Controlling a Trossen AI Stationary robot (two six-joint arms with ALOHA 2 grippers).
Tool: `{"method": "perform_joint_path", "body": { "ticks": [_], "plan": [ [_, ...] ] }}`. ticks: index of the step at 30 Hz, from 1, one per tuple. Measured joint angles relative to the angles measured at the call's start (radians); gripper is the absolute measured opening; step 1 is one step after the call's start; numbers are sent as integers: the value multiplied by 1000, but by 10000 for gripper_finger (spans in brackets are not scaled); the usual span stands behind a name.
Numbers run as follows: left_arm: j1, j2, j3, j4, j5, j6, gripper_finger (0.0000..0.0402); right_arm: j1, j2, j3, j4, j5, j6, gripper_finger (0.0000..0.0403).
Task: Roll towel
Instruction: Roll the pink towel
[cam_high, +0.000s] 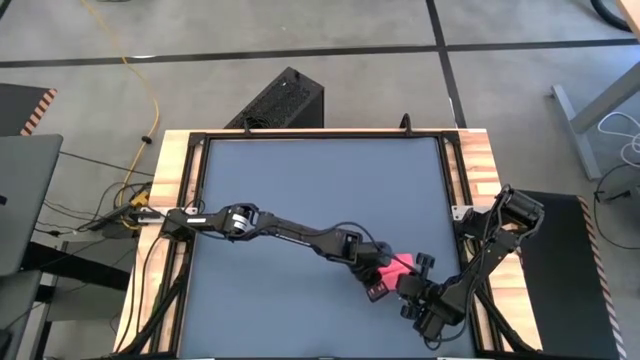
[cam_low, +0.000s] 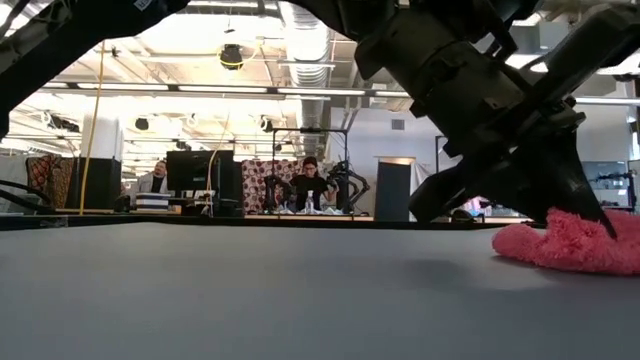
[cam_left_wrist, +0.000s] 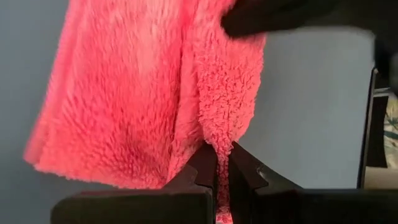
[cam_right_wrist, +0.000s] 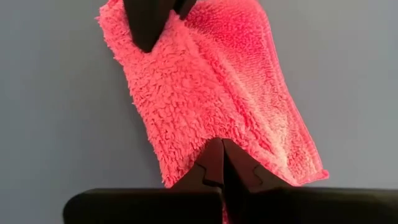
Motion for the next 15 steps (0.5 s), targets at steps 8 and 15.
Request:
{"method": "perform_joint_path", "body": {
  "ticks": [8, 15],
  "plan": [
    [1, 0, 55, -8, -40, 19, 0, 4, -2, -54, 74, -29, 58, 16],
    [2, 0, 65, -68, 6, 35, 0, 1, -2, -54, 76, -31, 60, 16]
  ]
}}
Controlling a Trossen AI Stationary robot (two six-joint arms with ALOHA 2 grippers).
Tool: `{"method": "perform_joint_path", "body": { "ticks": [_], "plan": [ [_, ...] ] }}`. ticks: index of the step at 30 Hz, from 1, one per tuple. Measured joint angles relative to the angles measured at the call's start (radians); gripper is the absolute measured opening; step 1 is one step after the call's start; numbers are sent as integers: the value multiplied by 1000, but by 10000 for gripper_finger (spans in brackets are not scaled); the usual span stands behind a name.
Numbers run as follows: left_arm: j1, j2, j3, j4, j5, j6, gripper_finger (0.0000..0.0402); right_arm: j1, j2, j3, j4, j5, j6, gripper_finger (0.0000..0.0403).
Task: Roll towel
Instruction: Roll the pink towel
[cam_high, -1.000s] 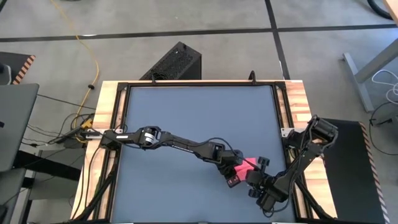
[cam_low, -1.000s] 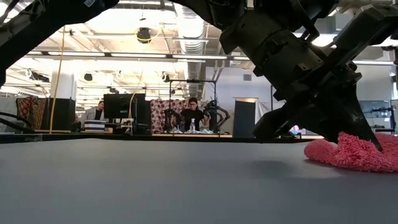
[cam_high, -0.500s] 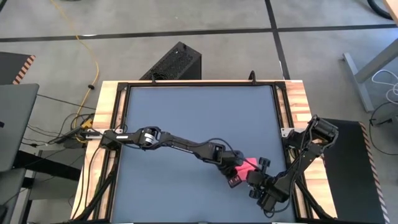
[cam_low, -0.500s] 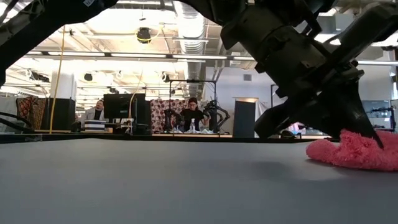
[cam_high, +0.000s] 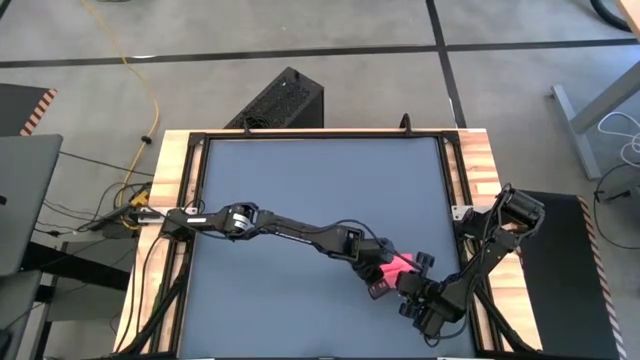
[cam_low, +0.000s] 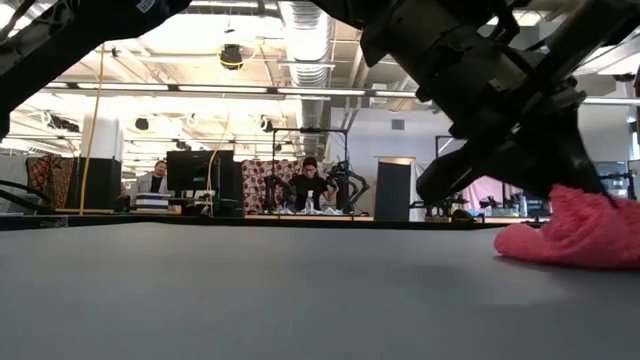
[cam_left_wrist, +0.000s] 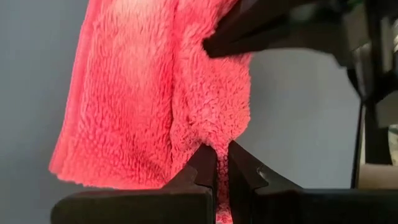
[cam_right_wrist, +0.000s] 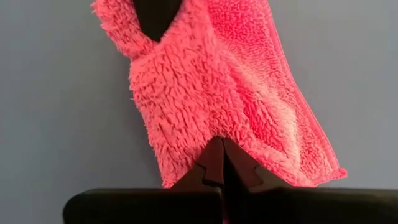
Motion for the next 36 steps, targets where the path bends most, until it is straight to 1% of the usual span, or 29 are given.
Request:
{"method": "perform_joint_path", "body": {
  "ticks": [4, 13, 20, 23, 27, 31, 36],
  "plan": [
    [-3, 0, 0, -62, 14, 18, 0, 0, 0, 0, 3, 0, 0, 16],
    [-6, 0, 0, -107, 2, 23, 0, 0, 1, -1, 7, 1, -8, 16],
    [-6, 0, 0, -98, 6, 27, 0, 0, 2, -1, 8, 2, -11, 16],
    [-6, 0, 0, -58, 42, 39, 6, 0, 2, -1, 11, 2, -11, 16],
    [-11, 0, 0, 1, 67, 53, 40, 0, 2, -2, 10, 1, -11, 16],
    [-18, 0, 0, 16, 112, 75, 95, 0, 2, -2, 10, 0, -11, 16],
    [-24, 0, 0, -6, 110, 64, 159, 0, 2, -2, 10, 1, -11, 16]
  ]
}}
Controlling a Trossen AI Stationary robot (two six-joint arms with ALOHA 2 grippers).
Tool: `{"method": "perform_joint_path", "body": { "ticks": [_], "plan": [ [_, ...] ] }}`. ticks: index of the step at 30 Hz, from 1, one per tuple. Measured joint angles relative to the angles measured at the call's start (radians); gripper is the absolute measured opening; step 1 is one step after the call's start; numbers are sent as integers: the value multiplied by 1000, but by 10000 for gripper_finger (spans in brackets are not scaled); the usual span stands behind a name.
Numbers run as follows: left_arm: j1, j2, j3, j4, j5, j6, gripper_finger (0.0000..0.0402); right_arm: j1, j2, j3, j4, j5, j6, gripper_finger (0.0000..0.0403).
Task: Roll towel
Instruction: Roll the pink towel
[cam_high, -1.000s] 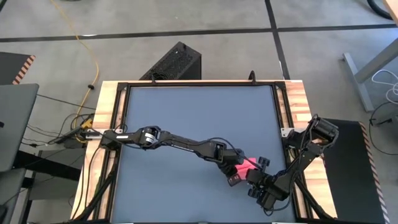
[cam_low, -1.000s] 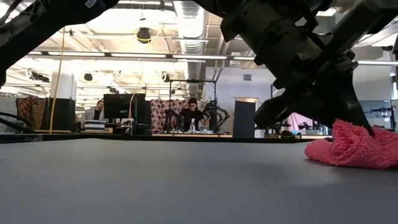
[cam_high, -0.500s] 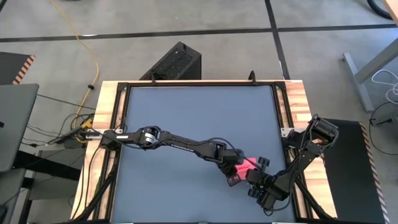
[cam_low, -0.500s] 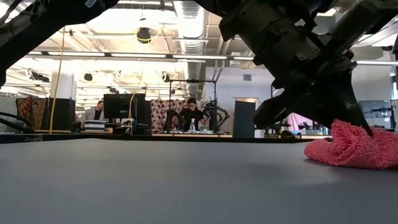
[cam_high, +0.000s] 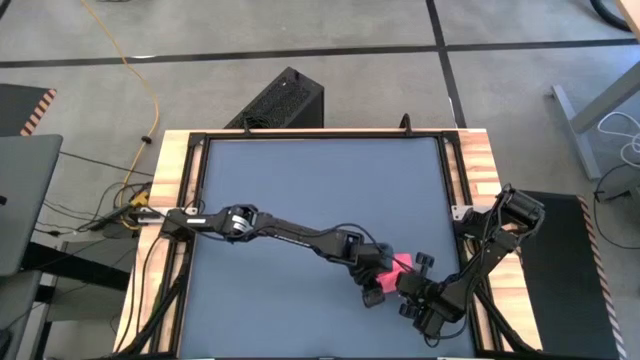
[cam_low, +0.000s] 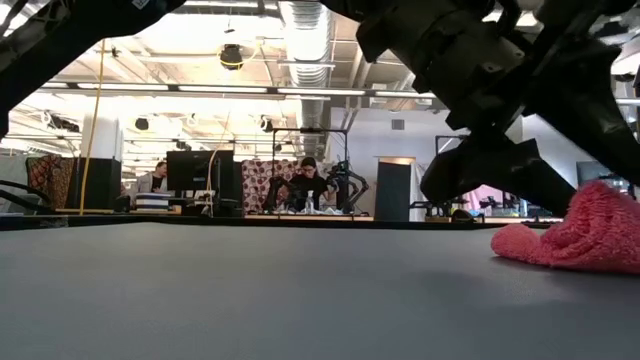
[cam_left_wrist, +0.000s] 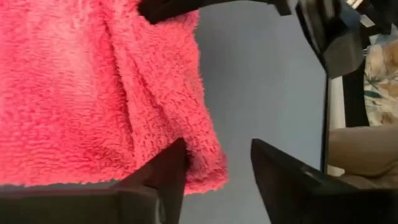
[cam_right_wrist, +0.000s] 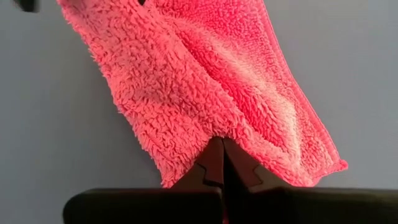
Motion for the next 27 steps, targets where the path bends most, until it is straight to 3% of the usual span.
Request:
{"method": "perform_joint_path", "body": {
  "ticks": [5, 12, 27],
  "plan": [
    [-14, -8, 0, 7, -15, 17, 188, 0, 0, 0, 1, 0, 0, 16],
    [-48, -49, 0, -7, -155, 110, 191, -6, 0, 0, 7, 0, 0, 16],
    [-117, -93, 0, 16, -297, 253, 191, -13, 0, 0, 21, 8, 1, 16]
  ]
}}
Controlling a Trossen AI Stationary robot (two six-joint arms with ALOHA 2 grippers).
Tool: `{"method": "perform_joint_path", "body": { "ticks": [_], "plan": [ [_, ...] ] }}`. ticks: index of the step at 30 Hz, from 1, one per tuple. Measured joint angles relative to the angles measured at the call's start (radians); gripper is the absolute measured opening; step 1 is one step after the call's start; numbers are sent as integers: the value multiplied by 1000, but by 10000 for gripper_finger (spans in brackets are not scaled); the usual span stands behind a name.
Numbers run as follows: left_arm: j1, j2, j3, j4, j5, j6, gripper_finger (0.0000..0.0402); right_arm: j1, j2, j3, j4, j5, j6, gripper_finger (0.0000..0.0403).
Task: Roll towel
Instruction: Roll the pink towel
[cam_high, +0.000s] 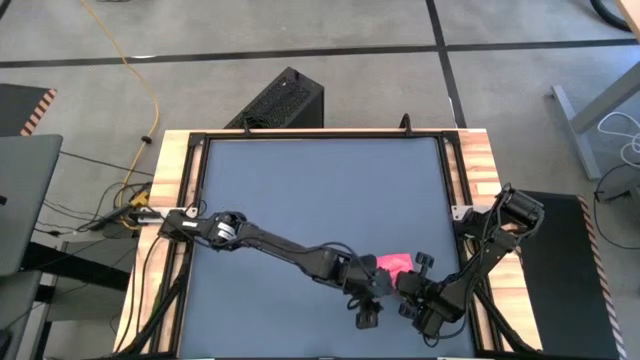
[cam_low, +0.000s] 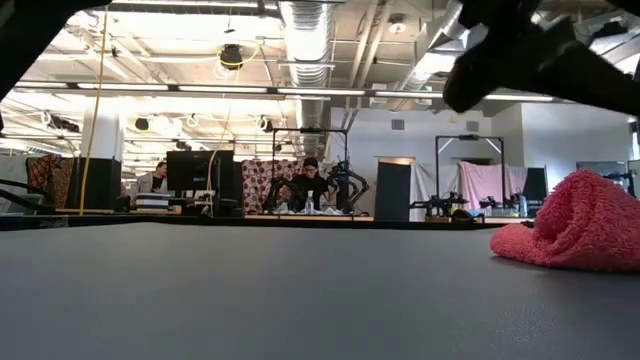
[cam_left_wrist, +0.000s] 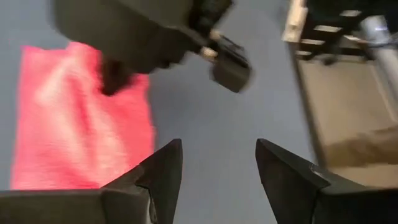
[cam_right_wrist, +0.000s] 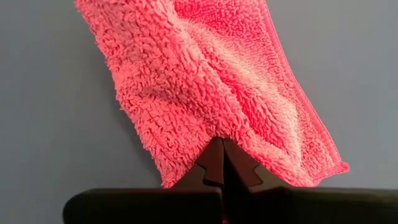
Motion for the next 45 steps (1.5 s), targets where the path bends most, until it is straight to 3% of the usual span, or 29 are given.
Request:
{"method": "perform_joint_path", "body": {
  "ticks": [5, 12, 20, 25, 32, 43, 45],
  "plan": [
    [4, 0, 0, -4, -127, 32, 190, 0, 0, 0, 8, 2, 0, 16],
    [27, 1, 0, 20, -29, 24, 175, 0, 0, 0, 10, 3, 0, 16],
    [26, 2, -1, 22, -10, -3, 156, -6, 0, 0, 13, 4, 1, 16],
    [30, 4, -8, 12, -34, -34, 114, -17, 0, 0, 17, 4, 1, 16],
    [36, 4, -8, 12, -26, -33, 9, -20, 0, 0, 18, 10, 1, 16],
    [42, 65, -9, 0, 9, -68, 0, -20, 0, 1, 18, 12, 3, 16],
    [40, 73, -9, -18, -25, -71, 0, -20, 0, 0, 19, 12, 5, 16]
  ]
}}
